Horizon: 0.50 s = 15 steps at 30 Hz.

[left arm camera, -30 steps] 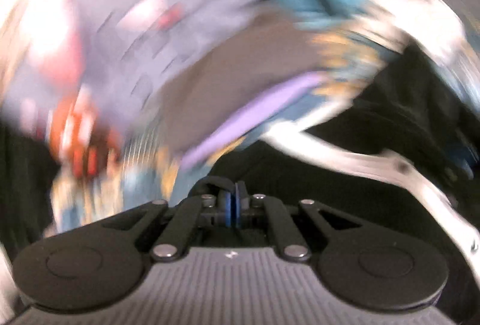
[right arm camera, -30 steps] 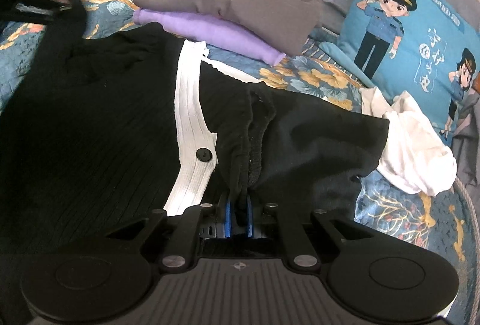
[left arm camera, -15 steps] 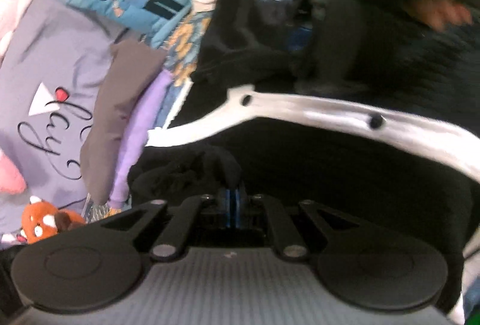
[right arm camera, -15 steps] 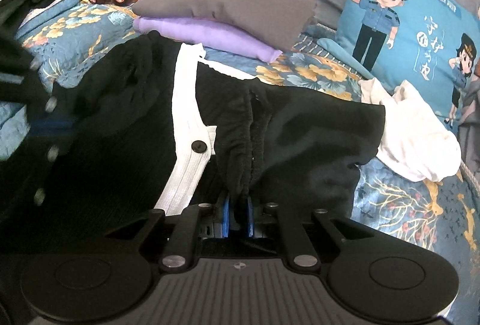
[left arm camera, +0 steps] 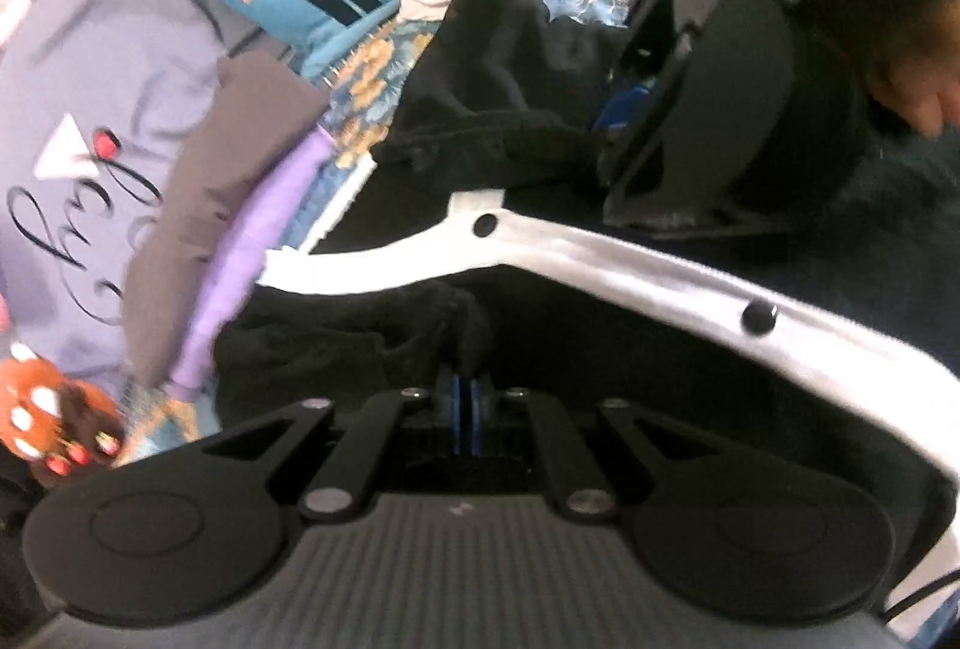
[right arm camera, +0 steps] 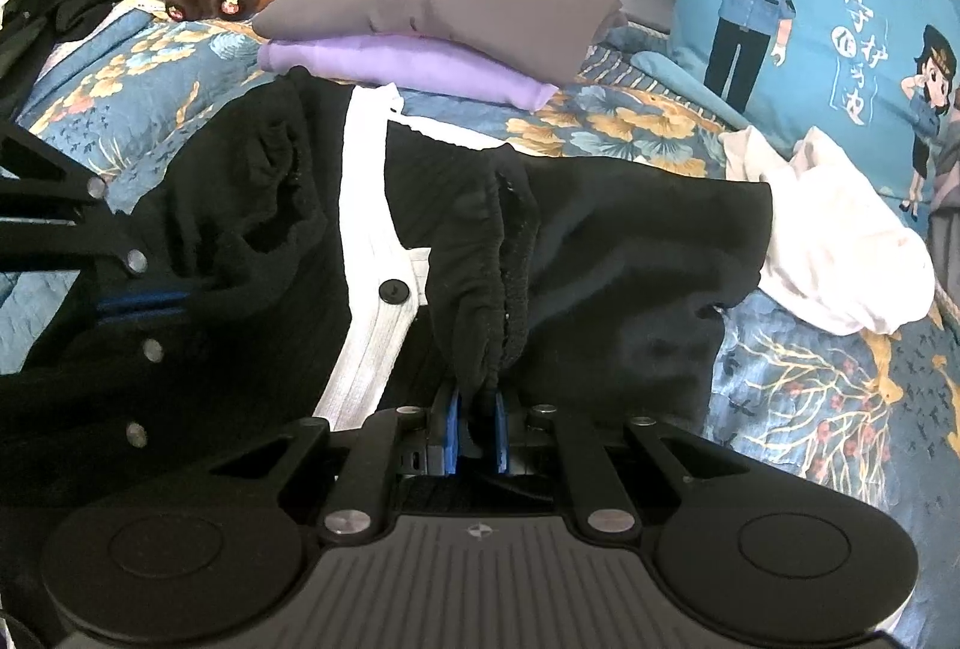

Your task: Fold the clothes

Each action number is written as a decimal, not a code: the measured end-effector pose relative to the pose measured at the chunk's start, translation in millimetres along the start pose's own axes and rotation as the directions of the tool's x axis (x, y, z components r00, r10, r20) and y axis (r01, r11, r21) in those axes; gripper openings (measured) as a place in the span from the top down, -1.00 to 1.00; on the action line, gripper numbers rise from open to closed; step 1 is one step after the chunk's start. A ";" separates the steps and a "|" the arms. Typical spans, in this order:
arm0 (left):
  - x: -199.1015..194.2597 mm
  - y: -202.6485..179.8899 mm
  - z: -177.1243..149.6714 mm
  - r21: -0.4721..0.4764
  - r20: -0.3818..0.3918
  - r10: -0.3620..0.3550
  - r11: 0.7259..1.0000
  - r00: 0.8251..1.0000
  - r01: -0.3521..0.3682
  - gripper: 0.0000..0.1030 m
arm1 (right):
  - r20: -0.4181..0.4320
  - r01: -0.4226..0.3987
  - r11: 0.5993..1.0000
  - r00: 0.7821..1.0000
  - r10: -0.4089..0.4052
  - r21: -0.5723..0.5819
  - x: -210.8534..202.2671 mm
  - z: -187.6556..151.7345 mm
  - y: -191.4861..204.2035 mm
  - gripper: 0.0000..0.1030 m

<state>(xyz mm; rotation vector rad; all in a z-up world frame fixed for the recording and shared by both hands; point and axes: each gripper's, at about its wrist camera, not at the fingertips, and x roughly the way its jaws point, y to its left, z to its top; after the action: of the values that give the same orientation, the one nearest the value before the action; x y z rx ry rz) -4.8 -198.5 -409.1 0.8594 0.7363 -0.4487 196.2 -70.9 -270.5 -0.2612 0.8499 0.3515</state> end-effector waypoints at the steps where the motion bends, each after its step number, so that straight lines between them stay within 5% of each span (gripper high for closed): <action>1: 0.0 2.2 0.6 -0.001 -0.002 -0.003 1.000 1.000 0.003 0.92 | -0.001 0.001 1.000 1.000 -0.001 -0.002 -0.1 0.4 0.6 0.78; 7: 4.7 -0.9 4.5 -0.044 -0.012 -0.028 0.999 1.000 0.027 0.92 | -0.004 0.000 1.000 1.000 0.000 0.001 -0.8 1.4 0.9 0.78; 15: 34.3 -78.7 14.2 -0.030 -0.008 -0.026 0.999 1.000 0.026 0.92 | -0.010 -0.001 1.000 1.000 0.001 0.010 -1.3 2.3 0.1 0.78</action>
<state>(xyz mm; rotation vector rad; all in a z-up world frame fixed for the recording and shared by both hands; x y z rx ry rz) -25.3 -258.4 -468.8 0.8247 0.7610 -0.4561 196.9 -70.2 -268.0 -0.2528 0.8615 0.3472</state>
